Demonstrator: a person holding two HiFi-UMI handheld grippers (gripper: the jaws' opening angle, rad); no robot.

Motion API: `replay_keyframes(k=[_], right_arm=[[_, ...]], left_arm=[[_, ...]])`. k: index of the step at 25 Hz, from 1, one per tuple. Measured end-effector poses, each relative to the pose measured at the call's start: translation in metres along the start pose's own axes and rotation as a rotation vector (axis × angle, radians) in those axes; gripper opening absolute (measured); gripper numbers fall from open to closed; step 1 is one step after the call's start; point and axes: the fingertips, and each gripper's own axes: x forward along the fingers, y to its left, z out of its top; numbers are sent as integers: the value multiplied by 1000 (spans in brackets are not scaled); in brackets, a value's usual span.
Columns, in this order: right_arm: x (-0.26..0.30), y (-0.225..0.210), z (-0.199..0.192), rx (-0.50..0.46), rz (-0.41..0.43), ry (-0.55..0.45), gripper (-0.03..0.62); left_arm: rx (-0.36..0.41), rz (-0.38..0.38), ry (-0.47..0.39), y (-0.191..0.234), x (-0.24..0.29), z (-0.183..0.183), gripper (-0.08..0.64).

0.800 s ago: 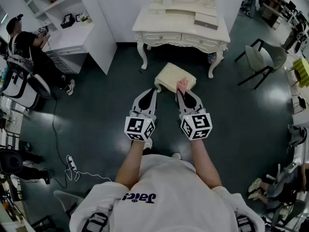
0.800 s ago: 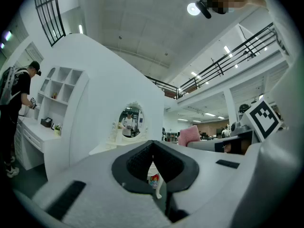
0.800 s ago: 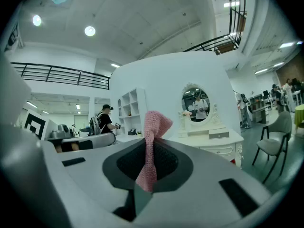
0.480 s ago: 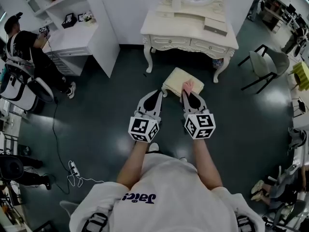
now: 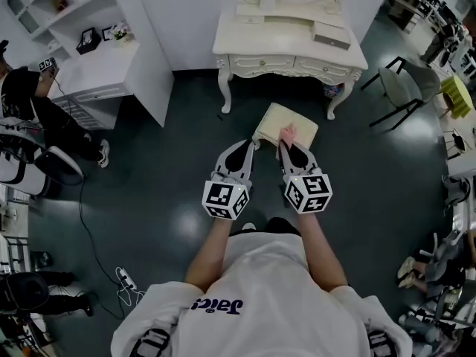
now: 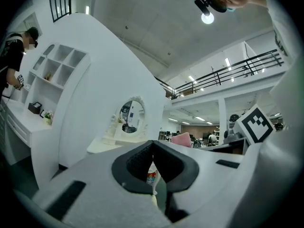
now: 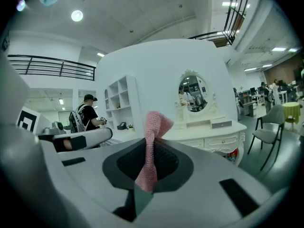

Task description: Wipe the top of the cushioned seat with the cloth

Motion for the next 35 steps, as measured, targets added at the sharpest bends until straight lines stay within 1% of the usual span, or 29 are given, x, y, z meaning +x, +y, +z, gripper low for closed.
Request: replay_keyframes(k=[3, 6, 10, 14, 19, 22, 26, 29, 32, 35], right_arm=[[11, -8, 1, -10, -31, 3, 21], [21, -24, 2, 1, -69, -2, 21], [30, -57, 4, 20, -114, -16, 21], [51, -94, 14, 44, -133, -40, 21], [99, -144, 33, 76, -132, -66, 21], [134, -178, 52, 85, -124, -80, 21], [173, -230, 80, 76, -119, -91, 21], [196, -270, 93, 81, -128, -89, 21], [216, -307, 90, 104, -146, -71, 21], [234, -338, 67, 149, -181, -19, 21]], left_arm=[[-11, -39, 14, 6, 17, -7, 14], [-18, -76, 22, 9, 36, -14, 14], [-16, -115, 36, 7, 68, -26, 14], [2, -135, 43, 10, 111, -28, 14], [32, -157, 51, 24, 182, -25, 14], [45, -163, 56, 34, 235, -21, 14], [64, -181, 56, 36, 310, -14, 14], [64, -197, 70, 36, 360, -18, 14], [53, -191, 96, 44, 399, -31, 14], [46, -185, 142, 59, 425, -55, 14]])
